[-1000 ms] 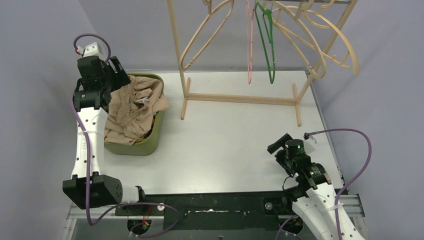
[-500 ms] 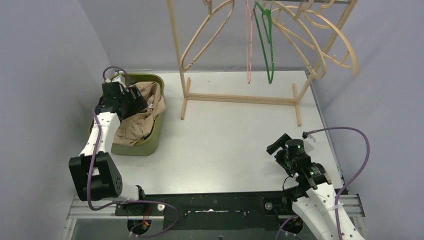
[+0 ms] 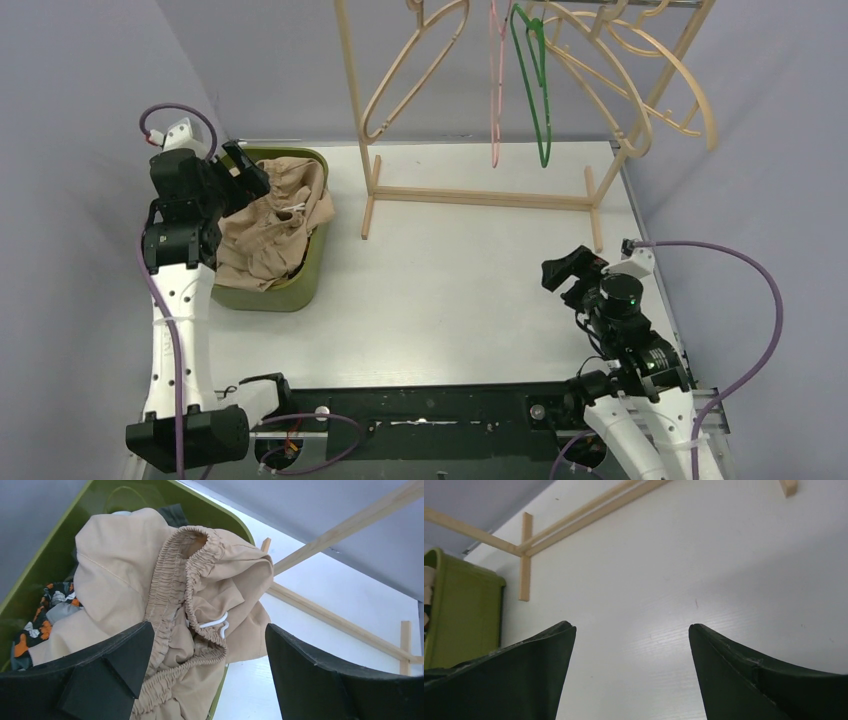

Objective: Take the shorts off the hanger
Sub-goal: Reset both arms

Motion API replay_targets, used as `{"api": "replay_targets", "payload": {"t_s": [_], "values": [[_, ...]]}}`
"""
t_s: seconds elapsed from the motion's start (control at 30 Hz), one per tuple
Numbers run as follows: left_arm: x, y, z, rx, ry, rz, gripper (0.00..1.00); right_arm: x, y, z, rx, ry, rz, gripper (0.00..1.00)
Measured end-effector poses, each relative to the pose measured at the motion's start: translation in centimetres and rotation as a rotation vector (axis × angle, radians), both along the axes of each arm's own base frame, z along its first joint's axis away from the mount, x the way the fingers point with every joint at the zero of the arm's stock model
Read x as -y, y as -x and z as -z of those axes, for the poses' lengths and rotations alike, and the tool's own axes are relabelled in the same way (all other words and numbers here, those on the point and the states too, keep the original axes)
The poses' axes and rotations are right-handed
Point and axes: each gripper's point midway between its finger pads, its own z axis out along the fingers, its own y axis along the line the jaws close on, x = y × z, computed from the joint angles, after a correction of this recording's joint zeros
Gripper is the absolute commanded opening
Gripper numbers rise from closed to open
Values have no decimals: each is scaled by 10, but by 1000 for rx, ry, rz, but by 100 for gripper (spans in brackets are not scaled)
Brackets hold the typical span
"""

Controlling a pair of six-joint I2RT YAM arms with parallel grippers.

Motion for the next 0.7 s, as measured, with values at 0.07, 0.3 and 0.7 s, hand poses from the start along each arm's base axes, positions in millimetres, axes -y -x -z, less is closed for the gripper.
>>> {"api": "replay_targets", "payload": {"t_s": [0.07,0.3,0.7], "values": [[0,9,-12,31,-8,-7,83,-2,-1,-28,103,33,-58,87],[0,40,-36,80,-57,-24,83,2,0,-136,397,202,-157,89],[-2,71,-27,46,-92,-68,83,50,-16,-246,401,475,30,98]]}}
